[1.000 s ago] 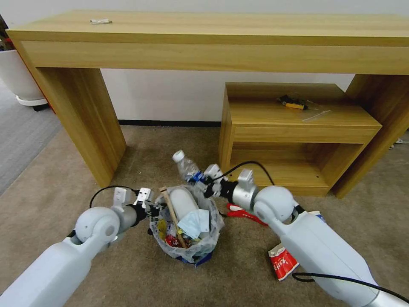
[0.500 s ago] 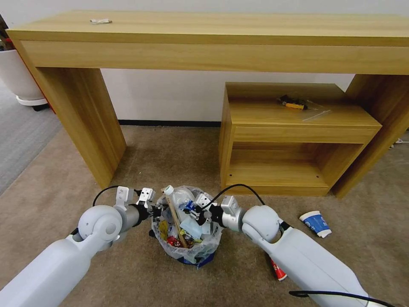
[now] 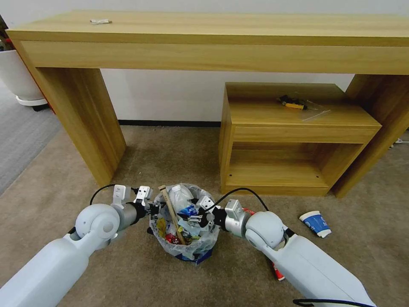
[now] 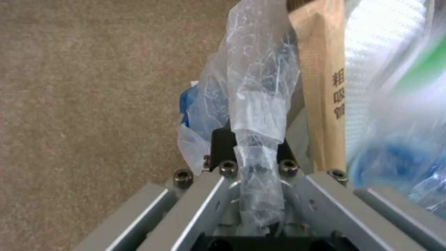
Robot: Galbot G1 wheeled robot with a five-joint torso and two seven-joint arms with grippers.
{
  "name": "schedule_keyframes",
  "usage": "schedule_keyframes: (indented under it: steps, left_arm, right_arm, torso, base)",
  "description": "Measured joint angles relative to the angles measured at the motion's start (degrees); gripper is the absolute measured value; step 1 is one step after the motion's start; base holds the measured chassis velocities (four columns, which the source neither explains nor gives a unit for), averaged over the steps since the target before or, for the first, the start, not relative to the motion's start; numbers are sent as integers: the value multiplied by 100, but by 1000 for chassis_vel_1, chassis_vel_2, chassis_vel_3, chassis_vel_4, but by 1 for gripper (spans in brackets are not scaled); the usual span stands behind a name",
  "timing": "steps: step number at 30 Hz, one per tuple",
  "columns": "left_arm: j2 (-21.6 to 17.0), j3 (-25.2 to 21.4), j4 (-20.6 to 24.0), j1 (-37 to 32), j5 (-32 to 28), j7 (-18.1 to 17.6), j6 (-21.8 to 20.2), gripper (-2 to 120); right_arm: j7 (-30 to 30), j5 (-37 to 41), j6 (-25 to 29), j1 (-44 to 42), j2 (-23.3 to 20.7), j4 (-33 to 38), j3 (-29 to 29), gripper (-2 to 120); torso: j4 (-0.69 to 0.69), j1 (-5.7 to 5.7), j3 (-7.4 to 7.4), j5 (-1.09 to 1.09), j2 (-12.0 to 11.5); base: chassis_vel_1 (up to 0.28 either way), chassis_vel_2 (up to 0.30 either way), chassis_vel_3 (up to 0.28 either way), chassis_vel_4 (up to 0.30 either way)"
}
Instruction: Pick up the trash bin and place the garbage on the floor into it.
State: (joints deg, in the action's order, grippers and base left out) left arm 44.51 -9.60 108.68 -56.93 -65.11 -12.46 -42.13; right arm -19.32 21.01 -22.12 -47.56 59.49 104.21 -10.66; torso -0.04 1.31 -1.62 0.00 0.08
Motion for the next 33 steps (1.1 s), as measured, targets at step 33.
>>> schedule_keyframes:
  steps: [33]
  left_arm:
    - [185, -1095, -11, -831, 689, 514, 0, 0]
  right_arm:
    - [1434, 185, 689, -3632, 256, -375, 4324, 100]
  torso:
    - [-2, -1, 1, 1, 1]
  base:
    - [0, 0, 0, 0]
